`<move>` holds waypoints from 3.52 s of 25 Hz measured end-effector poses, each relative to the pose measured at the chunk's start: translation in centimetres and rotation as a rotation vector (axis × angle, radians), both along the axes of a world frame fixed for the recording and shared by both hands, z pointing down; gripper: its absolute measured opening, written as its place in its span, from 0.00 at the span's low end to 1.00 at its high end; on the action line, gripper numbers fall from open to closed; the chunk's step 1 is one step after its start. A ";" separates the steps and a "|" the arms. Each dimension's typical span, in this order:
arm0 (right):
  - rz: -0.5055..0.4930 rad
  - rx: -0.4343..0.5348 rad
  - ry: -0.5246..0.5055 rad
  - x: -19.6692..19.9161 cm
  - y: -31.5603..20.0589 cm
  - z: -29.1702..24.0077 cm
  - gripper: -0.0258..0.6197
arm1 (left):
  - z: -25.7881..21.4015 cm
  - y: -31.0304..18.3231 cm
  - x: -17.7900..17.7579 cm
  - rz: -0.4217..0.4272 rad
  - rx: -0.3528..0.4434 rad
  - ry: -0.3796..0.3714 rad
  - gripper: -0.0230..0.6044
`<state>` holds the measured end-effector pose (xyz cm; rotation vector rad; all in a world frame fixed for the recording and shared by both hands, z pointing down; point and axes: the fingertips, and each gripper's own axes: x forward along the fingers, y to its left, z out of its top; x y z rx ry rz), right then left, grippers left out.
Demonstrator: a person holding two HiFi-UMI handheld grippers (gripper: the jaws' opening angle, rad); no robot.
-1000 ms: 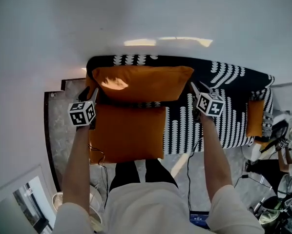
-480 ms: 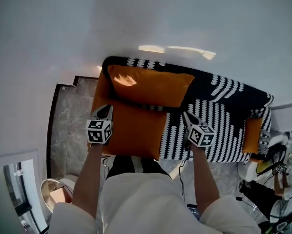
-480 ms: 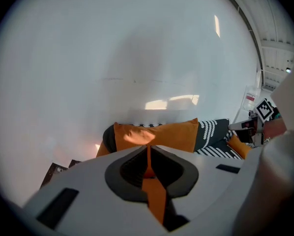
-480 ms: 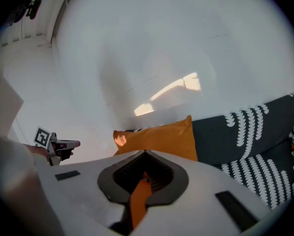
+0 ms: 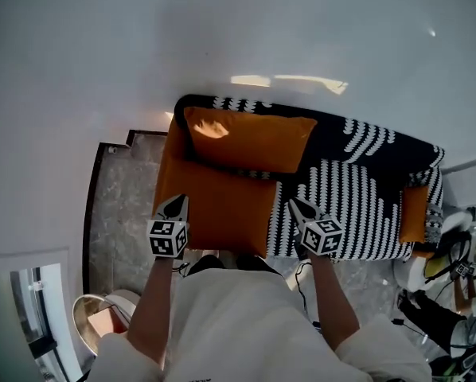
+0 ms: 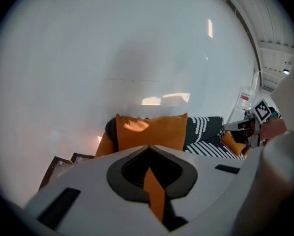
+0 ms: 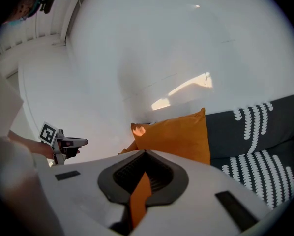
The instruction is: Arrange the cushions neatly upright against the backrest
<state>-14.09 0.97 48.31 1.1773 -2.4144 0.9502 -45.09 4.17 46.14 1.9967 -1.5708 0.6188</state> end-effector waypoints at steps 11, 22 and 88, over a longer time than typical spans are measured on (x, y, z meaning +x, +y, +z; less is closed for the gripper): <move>0.116 -0.045 -0.032 -2.9 6.5 -0.7 0.07 | 0.1 4.9 -5.5 0.085 -0.033 0.050 0.07; 0.226 -0.068 0.078 -5.4 9.3 1.6 0.07 | 2.4 5.2 -11.5 0.105 -0.053 0.078 0.07; 0.079 -0.660 0.186 -0.5 -10.9 41.6 0.47 | 29.5 -15.9 -15.5 -0.116 -0.444 -0.100 0.43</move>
